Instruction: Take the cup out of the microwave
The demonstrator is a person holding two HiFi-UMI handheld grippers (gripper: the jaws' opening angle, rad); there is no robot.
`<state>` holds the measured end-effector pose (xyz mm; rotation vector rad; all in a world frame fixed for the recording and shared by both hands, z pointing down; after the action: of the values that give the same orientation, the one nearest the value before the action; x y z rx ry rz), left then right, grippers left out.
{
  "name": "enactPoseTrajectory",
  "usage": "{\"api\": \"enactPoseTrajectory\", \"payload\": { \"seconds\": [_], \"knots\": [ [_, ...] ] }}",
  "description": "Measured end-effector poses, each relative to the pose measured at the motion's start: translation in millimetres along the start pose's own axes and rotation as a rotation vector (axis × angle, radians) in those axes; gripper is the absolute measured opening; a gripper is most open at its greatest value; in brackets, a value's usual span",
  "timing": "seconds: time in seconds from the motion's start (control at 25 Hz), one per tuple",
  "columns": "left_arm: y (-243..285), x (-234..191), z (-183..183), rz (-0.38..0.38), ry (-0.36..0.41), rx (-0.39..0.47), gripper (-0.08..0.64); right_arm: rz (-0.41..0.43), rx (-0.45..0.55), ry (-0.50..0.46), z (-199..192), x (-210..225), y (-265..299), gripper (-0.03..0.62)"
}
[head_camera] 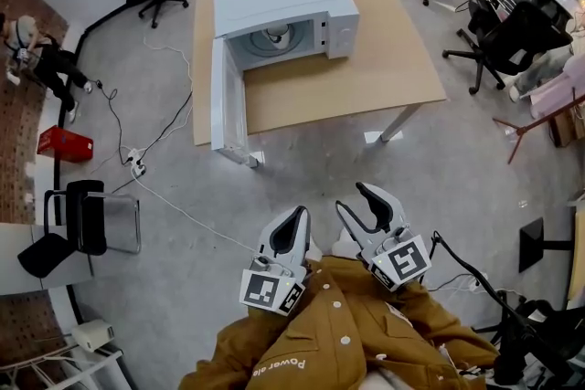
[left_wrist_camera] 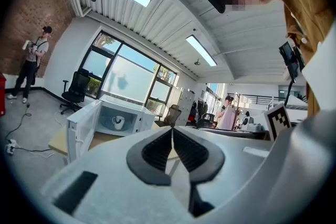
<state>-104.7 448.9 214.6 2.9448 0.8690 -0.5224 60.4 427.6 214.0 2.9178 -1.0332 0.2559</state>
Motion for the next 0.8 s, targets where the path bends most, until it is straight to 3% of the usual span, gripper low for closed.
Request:
{"api": "enactPoseTrajectory", "payload": {
  "seconds": [0.08, 0.64, 0.72, 0.8],
  "knots": [
    [-1.4, -6.3, 2.4, -0.009, -0.006, 0.007, 0.06, -0.008, 0.008, -0.01, 0.6, -4.0, 4.1, 0.209],
    [-3.4, -55.4, -1.5, -0.038, -0.038, -0.038, 0.046, -0.137, 0.014, -0.025, -15.0, -7.1, 33.6, 0.191],
    [8.1, -60.0, -2.3, -0.042, -0.045, -0.046, 0.04, -0.168, 0.01, -0.046, -13.9, 3.2, 38.4, 0.151],
    [23.8, -64.6, -2.2, -0.04, -0.047, -0.043, 0.019, -0.208, 0.008, -0.069, -12.7, 20.4, 44.4, 0.006]
  ]
}}
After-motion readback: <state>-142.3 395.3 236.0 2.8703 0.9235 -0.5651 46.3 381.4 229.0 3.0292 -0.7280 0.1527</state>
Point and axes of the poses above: the fingertips, and each gripper's own axes: y forward along the fingers, x to its right, z out of its top, the point moved 7 cm from there along -y, backward along the fingers, and after that the axes turned 9 degrees about x, right-handed, at the moved point
